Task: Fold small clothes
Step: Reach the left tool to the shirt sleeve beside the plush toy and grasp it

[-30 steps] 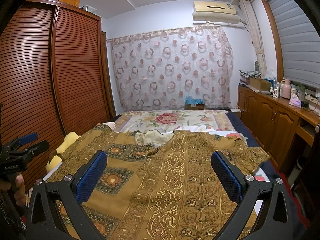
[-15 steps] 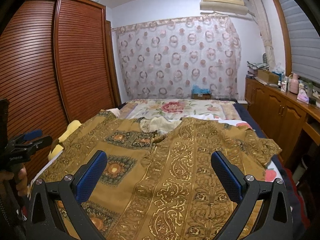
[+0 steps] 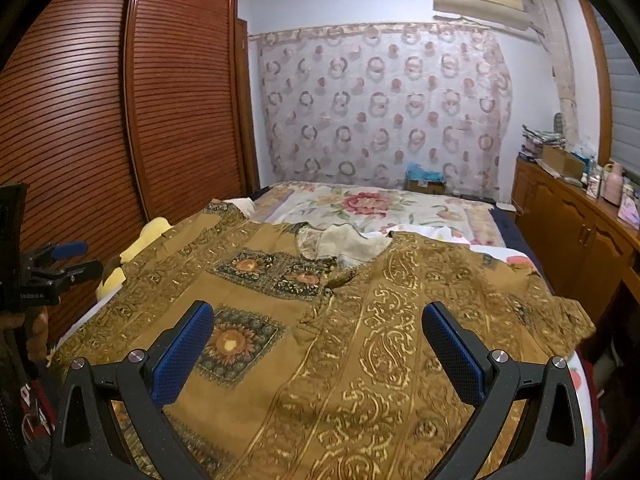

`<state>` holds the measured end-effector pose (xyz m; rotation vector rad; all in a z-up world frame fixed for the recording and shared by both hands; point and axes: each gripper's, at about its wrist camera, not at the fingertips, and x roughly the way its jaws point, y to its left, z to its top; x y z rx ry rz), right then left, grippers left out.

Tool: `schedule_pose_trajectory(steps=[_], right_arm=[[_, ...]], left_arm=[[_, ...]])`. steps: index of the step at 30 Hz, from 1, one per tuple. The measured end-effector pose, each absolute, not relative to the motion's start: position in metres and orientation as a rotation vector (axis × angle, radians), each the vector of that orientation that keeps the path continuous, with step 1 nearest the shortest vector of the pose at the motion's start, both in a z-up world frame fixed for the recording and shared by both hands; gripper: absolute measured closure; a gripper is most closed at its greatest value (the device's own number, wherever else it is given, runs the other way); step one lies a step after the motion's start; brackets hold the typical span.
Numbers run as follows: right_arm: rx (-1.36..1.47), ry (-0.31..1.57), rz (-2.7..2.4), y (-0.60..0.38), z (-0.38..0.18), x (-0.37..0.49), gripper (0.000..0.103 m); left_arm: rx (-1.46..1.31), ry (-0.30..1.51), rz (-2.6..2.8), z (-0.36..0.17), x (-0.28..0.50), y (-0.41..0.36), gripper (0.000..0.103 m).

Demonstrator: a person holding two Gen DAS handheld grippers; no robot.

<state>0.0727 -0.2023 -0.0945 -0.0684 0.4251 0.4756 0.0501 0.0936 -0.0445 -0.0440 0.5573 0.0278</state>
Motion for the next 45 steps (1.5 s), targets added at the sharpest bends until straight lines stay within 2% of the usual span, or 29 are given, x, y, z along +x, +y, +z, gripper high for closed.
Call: schedule_pose_trajectory(steps=[5, 7, 10, 12, 15, 25, 32, 35, 38, 45], right_arm=[[-0.079, 0.458, 0.495, -0.199, -0.096, 0.098, 0.0], [-0.087, 0.48, 0.5, -0.195, -0.097, 0.11, 0.0], [-0.101, 0.517, 0.518, -0.189, -0.098, 0.126, 0.0], [-0.115, 0.542, 0.526, -0.182, -0.097, 0.136, 0.0], [-0.128, 0.578, 0.538, -0.173, -0.095, 0.15, 0.0], [-0.148, 0.632, 0.584, -0.156, -0.084, 0.187, 0.0], [-0.166, 0.63, 0.602, -0.148, -0.086, 0.208, 0.0], [-0.16, 0.629, 0.598, -0.149, -0.087, 0.214, 0.0], [-0.147, 0.625, 0.587, -0.15, -0.09, 0.213, 0.0], [-0.136, 0.63, 0.575, -0.154, -0.092, 0.215, 0.0]], left_arm=[[-0.067, 0.584, 0.082, -0.051, 0.068, 0.124, 0.009], [-0.103, 0.596, 0.087, -0.053, 0.074, 0.139, 0.01], [-0.149, 0.611, 0.092, -0.055, 0.085, 0.162, 0.016], [-0.169, 0.634, 0.093, -0.059, 0.091, 0.173, 0.025], [-0.205, 0.674, 0.099, -0.069, 0.092, 0.185, 0.03], [-0.236, 0.791, 0.158, -0.103, 0.078, 0.202, 0.033], [-0.246, 0.827, 0.176, -0.11, 0.09, 0.216, 0.049], [-0.218, 0.825, 0.18, -0.109, 0.097, 0.215, 0.05], [-0.22, 0.79, 0.17, -0.104, 0.099, 0.215, 0.059], [-0.175, 0.844, 0.167, -0.113, 0.103, 0.214, 0.06]])
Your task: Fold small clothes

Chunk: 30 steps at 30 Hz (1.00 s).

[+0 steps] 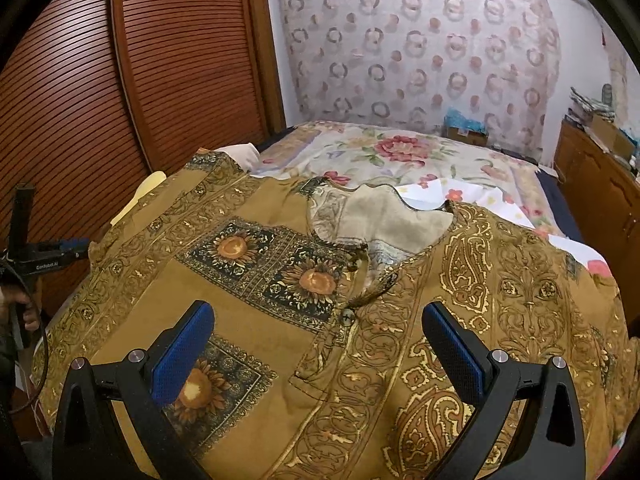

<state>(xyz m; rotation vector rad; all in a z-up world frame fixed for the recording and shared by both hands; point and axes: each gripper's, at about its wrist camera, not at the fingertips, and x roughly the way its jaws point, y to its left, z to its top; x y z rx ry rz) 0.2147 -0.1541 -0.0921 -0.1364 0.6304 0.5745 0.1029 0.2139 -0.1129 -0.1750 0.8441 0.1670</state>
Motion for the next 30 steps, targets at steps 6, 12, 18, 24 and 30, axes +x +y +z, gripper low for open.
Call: schedule_pose_trajectory(steps=[6, 12, 18, 24, 30], right_arm=[[-0.129, 0.631, 0.575, -0.154, -0.093, 0.215, 0.0], [-0.125, 0.624, 0.576, -0.156, -0.093, 0.213, 0.0], [-0.111, 0.619, 0.561, -0.166, -0.094, 0.212, 0.0], [-0.075, 0.617, 0.539, -0.176, -0.093, 0.214, 0.0], [-0.058, 0.606, 0.53, -0.182, -0.091, 0.211, 0.0]], left_arm=[[-0.169, 0.814, 0.193, -0.111, 0.107, 0.22, 0.06], [-0.169, 0.706, 0.125, -0.094, 0.109, 0.219, 0.098], [-0.143, 0.606, 0.096, -0.061, 0.106, 0.201, 0.101], [-0.118, 0.571, -0.042, -0.029, 0.12, 0.157, 0.101], [-0.056, 0.634, -0.146, -0.028, 0.126, 0.109, 0.096]])
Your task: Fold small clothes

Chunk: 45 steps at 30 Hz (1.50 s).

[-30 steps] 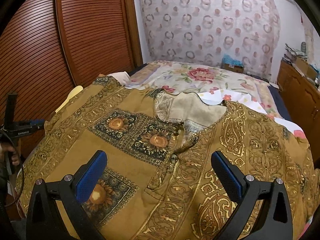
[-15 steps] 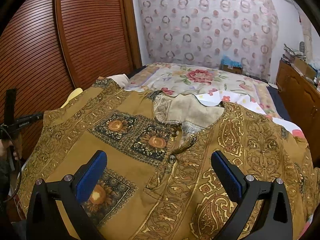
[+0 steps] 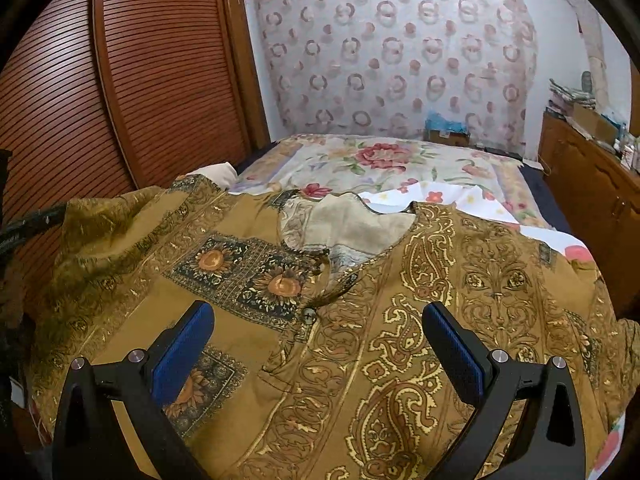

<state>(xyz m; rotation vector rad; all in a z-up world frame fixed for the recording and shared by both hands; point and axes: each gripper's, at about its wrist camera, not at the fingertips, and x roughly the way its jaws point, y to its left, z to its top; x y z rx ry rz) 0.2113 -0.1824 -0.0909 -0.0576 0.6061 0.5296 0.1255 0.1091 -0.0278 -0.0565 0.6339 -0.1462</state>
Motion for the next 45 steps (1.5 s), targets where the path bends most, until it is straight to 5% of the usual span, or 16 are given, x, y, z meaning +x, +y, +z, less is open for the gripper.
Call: schedule_pose_trajectory(steps=[5, 11, 15, 30, 40, 42, 45], right_arm=[[-0.056, 0.619, 0.538, -0.181, -0.096, 0.209, 0.0], [-0.073, 0.631, 0.565, -0.173, -0.098, 0.212, 0.0], [-0.086, 0.631, 0.582, -0.171, -0.097, 0.213, 0.0], [-0.114, 0.635, 0.612, -0.162, -0.096, 0.213, 0.0], [-0.11, 0.663, 0.6, -0.161, -0.1, 0.222, 0.0], [-0.105, 0.672, 0.597, -0.161, -0.102, 0.225, 0.0], [-0.097, 0.684, 0.598, -0.161, -0.104, 0.23, 0.0]], left_arm=[[-0.064, 0.682, -0.132, -0.038, 0.12, 0.109, 0.061], [-0.083, 0.716, -0.091, -0.038, 0.108, 0.119, 0.06], [-0.1, 0.706, -0.08, -0.034, 0.094, 0.131, 0.022], [-0.19, 0.734, 0.057, -0.061, 0.138, 0.185, 0.022], [-0.261, 0.805, 0.028, -0.093, 0.171, 0.2, 0.056], [-0.243, 0.812, 0.019, -0.095, 0.172, 0.197, 0.074], [-0.226, 0.824, 0.02, -0.094, 0.175, 0.195, 0.079]])
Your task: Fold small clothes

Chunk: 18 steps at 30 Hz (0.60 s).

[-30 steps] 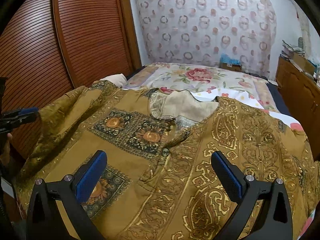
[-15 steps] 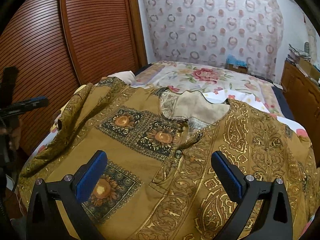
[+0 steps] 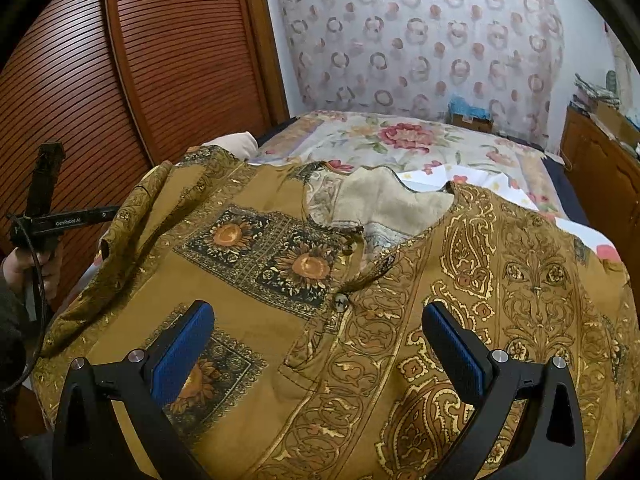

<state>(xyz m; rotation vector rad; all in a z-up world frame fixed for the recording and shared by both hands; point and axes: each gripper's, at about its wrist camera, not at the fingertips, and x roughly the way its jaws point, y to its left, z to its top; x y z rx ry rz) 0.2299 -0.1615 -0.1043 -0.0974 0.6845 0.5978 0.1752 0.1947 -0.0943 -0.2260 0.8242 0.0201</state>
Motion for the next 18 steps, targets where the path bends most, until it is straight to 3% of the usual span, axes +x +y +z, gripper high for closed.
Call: schedule_pose_trajectory(steps=[8, 17, 18], right_arm=[[-0.079, 0.684, 0.609, -0.165, -0.105, 0.234, 0.0], [-0.054, 0.675, 0.606, -0.172, -0.104, 0.235, 0.0], [-0.055, 0.673, 0.607, -0.173, -0.104, 0.234, 0.0]], left_arm=[[-0.188, 0.835, 0.032, -0.096, 0.18, 0.197, 0.103], [-0.158, 0.77, 0.057, -0.071, 0.177, 0.195, 0.102], [-0.142, 0.798, 0.054, -0.073, 0.179, 0.193, 0.092]])
